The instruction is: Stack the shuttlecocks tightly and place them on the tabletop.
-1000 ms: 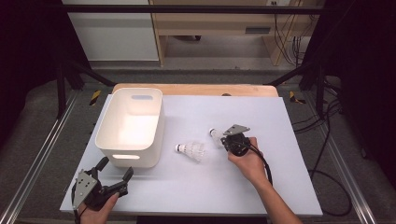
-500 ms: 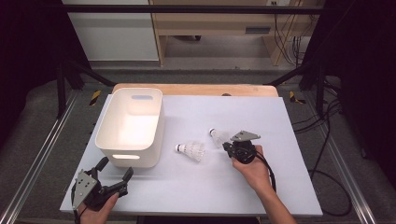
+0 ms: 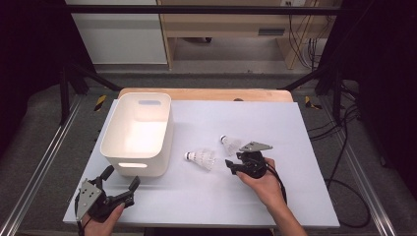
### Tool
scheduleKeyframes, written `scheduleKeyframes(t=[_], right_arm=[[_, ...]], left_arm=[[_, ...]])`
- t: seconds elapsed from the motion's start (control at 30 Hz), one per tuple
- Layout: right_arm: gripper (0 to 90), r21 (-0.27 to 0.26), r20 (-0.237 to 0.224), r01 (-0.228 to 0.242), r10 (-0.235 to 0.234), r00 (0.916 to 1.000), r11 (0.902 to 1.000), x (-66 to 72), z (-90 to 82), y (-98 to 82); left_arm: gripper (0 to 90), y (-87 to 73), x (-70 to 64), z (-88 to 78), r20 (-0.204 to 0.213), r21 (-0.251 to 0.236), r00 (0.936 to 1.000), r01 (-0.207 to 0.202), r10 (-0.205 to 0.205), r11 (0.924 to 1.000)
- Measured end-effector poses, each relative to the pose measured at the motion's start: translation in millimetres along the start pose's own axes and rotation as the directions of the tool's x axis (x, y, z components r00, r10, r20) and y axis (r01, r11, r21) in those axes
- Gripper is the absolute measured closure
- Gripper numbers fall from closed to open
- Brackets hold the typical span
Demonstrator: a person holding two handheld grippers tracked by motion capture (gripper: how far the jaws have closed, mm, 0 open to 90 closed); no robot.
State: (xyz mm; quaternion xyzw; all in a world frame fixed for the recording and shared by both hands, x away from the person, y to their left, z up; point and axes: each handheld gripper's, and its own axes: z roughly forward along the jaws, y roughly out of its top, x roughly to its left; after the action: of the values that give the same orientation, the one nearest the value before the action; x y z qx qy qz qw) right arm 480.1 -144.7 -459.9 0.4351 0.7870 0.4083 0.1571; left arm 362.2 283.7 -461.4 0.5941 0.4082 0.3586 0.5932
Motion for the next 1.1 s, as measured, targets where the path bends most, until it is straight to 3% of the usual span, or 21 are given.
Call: scheduleKeyframes(t=[0.07,0.27,0.33,0.43,0.73,1.1], right_arm=[[35.2,0.016,-0.017,-0.010,0.010,0.9998,0.9998,2.8,2.4,-0.4],[15.2,0.027,-0.011,-0.019,0.020,0.9997,0.9995,7.6,6.6,0.8],[11.9,0.049,-0.021,-0.013,0.014,0.9997,0.9987,7.2,9.1,-0.8],[11.5,0.050,-0.012,-0.028,0.029,0.9995,0.9984,6.0,10.9,-1.1],[14.9,-0.018,-0.022,-0.093,0.092,0.9955,0.9955,-5.5,17.8,6.7],[36.6,-0.056,0.047,-0.113,0.116,0.9921,0.9919,-8.3,27.8,14.7]], left_arm=[[4.2,-0.1,0.5,-0.1,0.000,0.001,1.0000,0.005,-0.005,1.0000],[4.3,0.3,0.6,-1.6,0.001,-0.002,1.0000,0.005,-0.005,1.0000],[4.2,0.8,-1.2,-1.9,0.004,-0.002,1.0000,0.000,0.000,1.0000],[4.2,1.5,-2.1,-1.9,0.000,-0.004,0.9999,-0.011,0.011,0.9999],[4.3,0.3,-0.8,-1.1,0.001,0.003,1.0000,-0.007,0.007,1.0000],[4.5,0.6,-0.9,-1.0,0.004,0.001,1.0000,-0.007,0.007,1.0000]])
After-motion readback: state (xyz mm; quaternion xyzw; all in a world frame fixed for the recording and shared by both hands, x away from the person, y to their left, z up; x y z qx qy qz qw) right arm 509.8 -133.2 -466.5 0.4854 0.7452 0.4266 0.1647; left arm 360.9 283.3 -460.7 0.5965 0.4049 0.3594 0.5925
